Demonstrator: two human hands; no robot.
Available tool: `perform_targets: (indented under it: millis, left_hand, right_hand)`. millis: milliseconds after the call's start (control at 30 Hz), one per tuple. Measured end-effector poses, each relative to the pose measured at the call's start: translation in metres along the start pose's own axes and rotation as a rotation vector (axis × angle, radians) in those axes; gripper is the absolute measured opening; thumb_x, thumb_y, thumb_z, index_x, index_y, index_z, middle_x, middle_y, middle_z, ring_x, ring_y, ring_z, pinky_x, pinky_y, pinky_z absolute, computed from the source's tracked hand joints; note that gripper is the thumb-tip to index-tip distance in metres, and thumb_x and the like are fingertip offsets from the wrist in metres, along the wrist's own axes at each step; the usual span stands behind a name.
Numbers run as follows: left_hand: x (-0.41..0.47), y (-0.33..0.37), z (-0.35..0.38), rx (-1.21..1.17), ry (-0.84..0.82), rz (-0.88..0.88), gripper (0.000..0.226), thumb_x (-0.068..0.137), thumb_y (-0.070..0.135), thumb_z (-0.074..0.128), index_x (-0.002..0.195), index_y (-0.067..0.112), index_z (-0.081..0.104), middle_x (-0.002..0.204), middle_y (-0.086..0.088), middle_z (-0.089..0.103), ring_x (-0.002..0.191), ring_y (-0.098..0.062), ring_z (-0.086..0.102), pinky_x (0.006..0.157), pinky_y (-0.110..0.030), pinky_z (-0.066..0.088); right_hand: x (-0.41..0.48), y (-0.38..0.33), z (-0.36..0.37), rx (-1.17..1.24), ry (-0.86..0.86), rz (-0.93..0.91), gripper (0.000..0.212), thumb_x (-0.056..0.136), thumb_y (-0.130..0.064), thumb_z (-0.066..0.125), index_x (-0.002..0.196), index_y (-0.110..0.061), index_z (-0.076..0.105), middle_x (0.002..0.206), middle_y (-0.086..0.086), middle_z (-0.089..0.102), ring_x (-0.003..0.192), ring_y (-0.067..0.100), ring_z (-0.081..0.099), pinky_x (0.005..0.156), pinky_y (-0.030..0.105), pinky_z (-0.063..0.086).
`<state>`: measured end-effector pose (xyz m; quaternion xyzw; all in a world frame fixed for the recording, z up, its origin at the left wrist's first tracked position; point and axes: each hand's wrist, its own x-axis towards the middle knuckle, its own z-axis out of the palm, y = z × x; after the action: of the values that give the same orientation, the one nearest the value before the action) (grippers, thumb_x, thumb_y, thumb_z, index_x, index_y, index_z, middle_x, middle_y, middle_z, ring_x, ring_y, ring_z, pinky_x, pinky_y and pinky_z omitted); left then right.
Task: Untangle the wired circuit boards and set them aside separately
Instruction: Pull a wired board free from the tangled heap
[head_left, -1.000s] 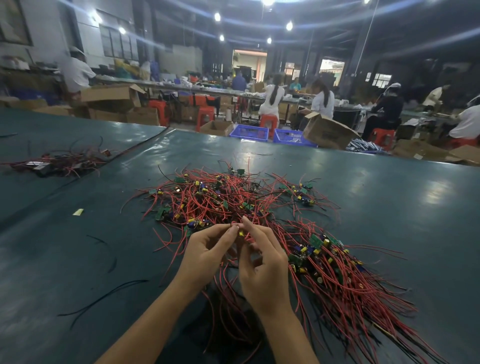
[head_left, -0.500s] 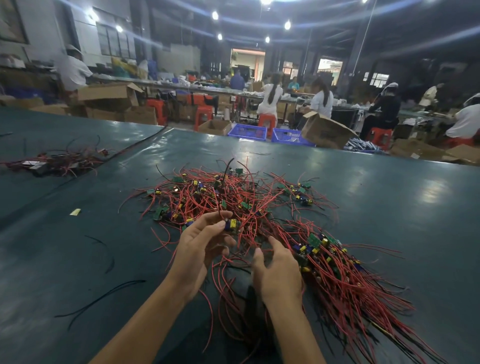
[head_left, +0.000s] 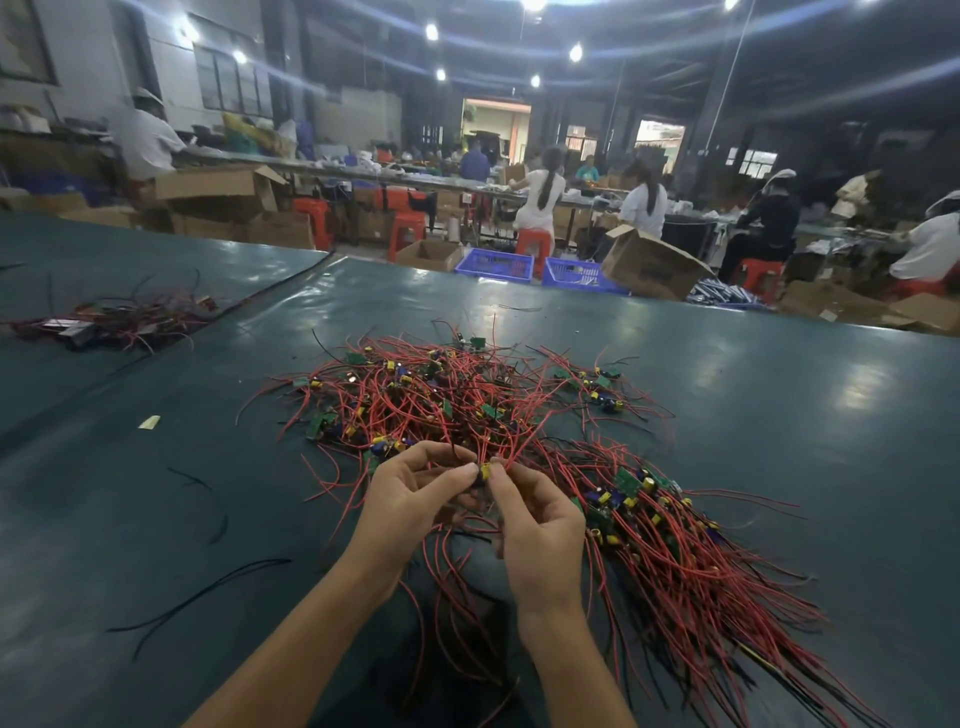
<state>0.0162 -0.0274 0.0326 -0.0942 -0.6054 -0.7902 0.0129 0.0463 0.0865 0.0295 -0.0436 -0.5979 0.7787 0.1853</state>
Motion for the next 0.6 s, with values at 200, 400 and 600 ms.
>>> perform_targets:
  millis: [200, 400, 600]
  left_hand:
    - [-0.0009, -0.0009, 0.0021, -0.056, -0.036, -0.036, 0.013, 0.082, 0.001, 0.066, 0.078, 0.006, 0.054, 0.068, -0.004, 0.062, 0.06, -0.018, 0.059, 0.056, -0.024, 0.052]
    - [-0.006, -0.0011, 0.0086, -0.304, -0.149, -0.18, 0.021, 0.076, 0.018, 0.068, 0.076, 0.011, 0.048, 0.065, -0.002, 0.056, 0.057, -0.011, 0.057, 0.055, -0.022, 0.053]
    - [-0.0047, -0.0018, 0.0071, -0.147, -0.073, -0.049, 0.024, 0.071, 0.017, 0.072, 0.068, 0.011, 0.048, 0.065, -0.002, 0.056, 0.062, -0.013, 0.059, 0.062, -0.024, 0.053]
  right_hand:
    - [0.0018, -0.0061, -0.0023, 0.159, -0.036, 0.298, 0.015, 0.083, -0.011, 0.073, 0.07, -0.017, 0.077, 0.055, -0.003, 0.061, 0.04, 0.003, 0.048, 0.035, 0.016, 0.033]
    - [-0.0029, -0.0051, -0.0001, 0.25, -0.102, 0.486, 0.01, 0.07, -0.025, 0.076, 0.077, -0.02, 0.08, 0.068, 0.002, 0.069, 0.049, 0.006, 0.058, 0.039, 0.016, 0.037]
    - [0.0012, -0.0057, -0.0057, 0.352, -0.146, 0.534, 0.025, 0.066, -0.032, 0.076, 0.082, -0.013, 0.072, 0.052, -0.005, 0.058, 0.038, 0.006, 0.048, 0.036, 0.019, 0.037]
